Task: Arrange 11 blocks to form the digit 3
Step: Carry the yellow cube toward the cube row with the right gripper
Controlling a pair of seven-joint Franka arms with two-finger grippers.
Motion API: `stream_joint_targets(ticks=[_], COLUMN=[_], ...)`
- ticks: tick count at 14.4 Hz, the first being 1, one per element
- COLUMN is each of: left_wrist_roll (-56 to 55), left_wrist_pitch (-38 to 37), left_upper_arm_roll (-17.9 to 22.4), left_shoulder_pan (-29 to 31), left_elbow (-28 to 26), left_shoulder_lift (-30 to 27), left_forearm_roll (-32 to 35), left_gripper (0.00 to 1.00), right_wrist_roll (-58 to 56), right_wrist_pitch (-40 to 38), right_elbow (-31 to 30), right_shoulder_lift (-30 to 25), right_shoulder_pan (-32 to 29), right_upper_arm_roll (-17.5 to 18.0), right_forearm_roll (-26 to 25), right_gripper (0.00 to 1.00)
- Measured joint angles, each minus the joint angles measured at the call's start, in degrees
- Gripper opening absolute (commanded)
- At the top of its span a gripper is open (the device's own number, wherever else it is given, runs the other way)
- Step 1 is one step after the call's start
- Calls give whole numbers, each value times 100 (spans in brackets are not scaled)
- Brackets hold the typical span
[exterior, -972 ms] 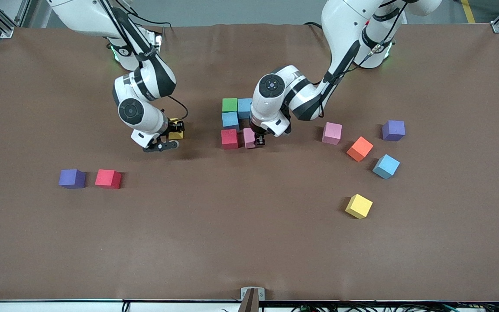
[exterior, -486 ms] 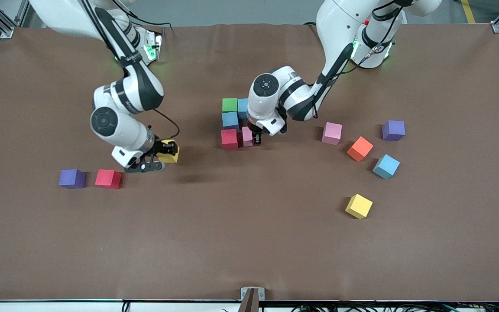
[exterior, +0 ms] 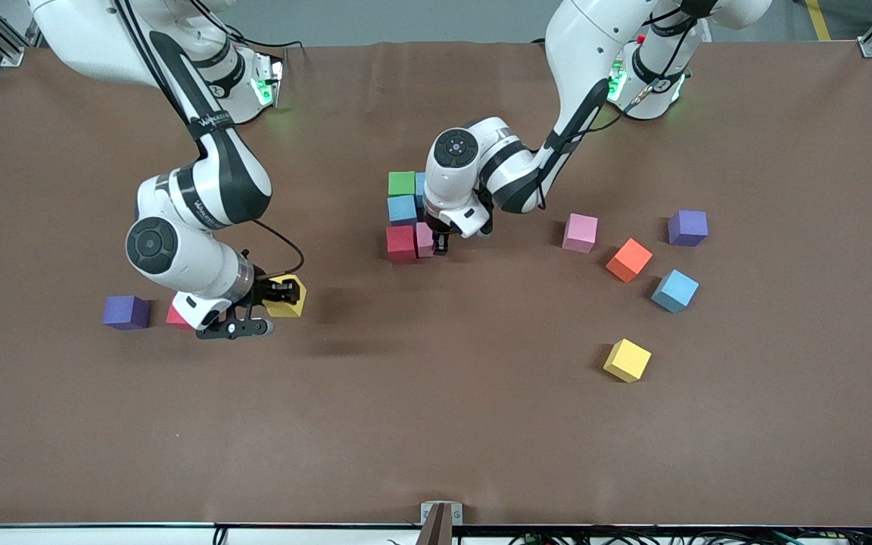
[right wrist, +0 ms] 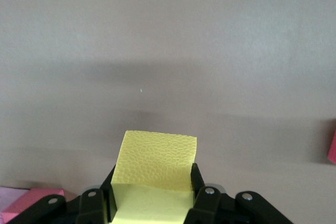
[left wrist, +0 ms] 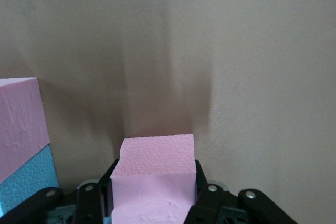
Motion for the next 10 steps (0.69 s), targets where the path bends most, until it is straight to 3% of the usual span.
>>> stream_joint_targets(ticks=[5,10], left_wrist_roll=[9,15], left_wrist_pitch=[-3,-125], left_upper_arm_roll=[-1,-4], left_shoulder_pan=[-14,-41], left_elbow=[3,31], left_shoulder_lift=[1,1], left_forearm_roll=[149,191], left_gripper=[13,13], right_wrist_roll=[0,263], right_wrist_pitch=[-4,-6], right_elbow=[775,1307], right_shoulder_lift=[481,1007], right_shoulder_pan=[76,317], right_upper_arm_roll=[-43,-124], right_forearm_roll=[-515,-565], right_gripper=[47,44])
